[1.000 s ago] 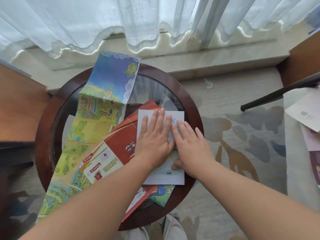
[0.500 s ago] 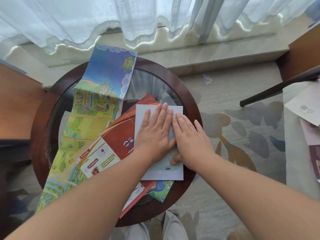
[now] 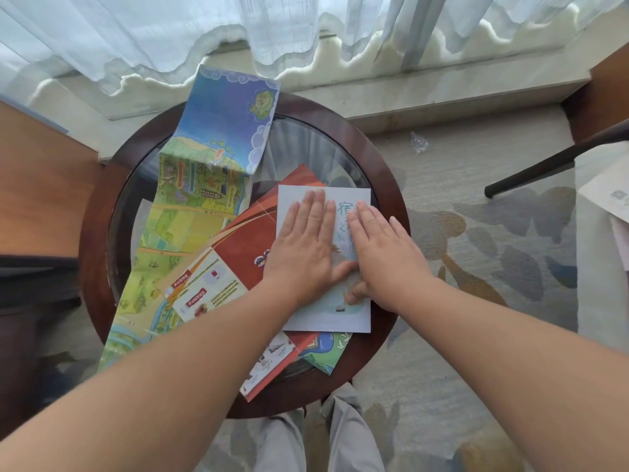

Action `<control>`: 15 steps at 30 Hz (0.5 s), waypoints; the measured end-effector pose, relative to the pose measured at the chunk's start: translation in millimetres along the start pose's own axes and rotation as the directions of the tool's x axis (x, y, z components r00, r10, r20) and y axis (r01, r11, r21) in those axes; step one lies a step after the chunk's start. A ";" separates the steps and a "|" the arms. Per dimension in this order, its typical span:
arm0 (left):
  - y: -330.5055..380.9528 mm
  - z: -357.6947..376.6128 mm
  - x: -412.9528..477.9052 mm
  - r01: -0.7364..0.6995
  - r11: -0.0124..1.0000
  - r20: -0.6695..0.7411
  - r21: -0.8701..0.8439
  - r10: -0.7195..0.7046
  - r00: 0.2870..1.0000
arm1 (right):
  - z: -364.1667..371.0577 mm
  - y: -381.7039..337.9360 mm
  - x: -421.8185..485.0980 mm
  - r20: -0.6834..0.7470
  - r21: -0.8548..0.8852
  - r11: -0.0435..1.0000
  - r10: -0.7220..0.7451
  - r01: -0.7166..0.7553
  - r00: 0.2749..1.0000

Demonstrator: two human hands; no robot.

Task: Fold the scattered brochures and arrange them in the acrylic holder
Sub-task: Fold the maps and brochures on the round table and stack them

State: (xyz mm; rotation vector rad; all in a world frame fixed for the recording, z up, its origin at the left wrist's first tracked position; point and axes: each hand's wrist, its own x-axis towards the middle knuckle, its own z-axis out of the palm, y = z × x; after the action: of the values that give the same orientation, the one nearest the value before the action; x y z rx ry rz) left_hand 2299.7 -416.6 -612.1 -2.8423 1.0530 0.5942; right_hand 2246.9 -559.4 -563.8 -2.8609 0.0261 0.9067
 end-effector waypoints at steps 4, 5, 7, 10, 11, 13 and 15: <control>9.8 11.2 -45.8 -0.084 0.996 0.051 0.001 0.084 0.995 | 0.9 0.0 0.5 -0.006 -0.037 0.999 -0.010 0.010 1.000; 10.6 11.8 -56.4 -0.094 0.995 0.069 -0.016 0.095 0.993 | 0.8 -0.1 0.0 -0.003 -0.040 0.999 -0.005 0.005 1.000; 7.6 10.0 -75.8 -0.154 0.983 0.082 -0.102 0.163 0.983 | -0.1 -0.5 0.2 0.007 -0.043 0.999 0.006 -0.006 1.000; -16.5 -10.8 -92.7 -0.148 0.917 -0.076 -0.369 0.129 0.989 | -2.7 -4.0 0.6 0.040 -0.061 0.998 0.031 -0.029 0.999; -30.2 -19.4 -91.6 -0.055 0.908 -0.159 -0.416 -0.013 0.987 | -4.0 -6.3 0.7 0.040 -0.063 0.997 0.044 -0.041 0.998; -62.3 -35.0 -80.9 0.233 0.865 -0.170 -0.443 -0.337 0.926 | -5.4 -14.6 -2.2 0.019 -0.049 0.997 0.053 -0.052 0.998; -89.4 -44.3 -67.4 0.486 0.792 -0.033 -0.371 -0.534 0.845 | -3.1 -30.4 -7.8 -0.026 -0.044 0.999 -0.010 0.009 1.000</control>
State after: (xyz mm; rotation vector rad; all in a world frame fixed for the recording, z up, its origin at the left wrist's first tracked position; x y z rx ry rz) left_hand 2324.8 -314.5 -553.4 -3.3067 0.1389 0.5808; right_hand 2244.1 -529.9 -552.9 -2.9103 -0.0048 0.8786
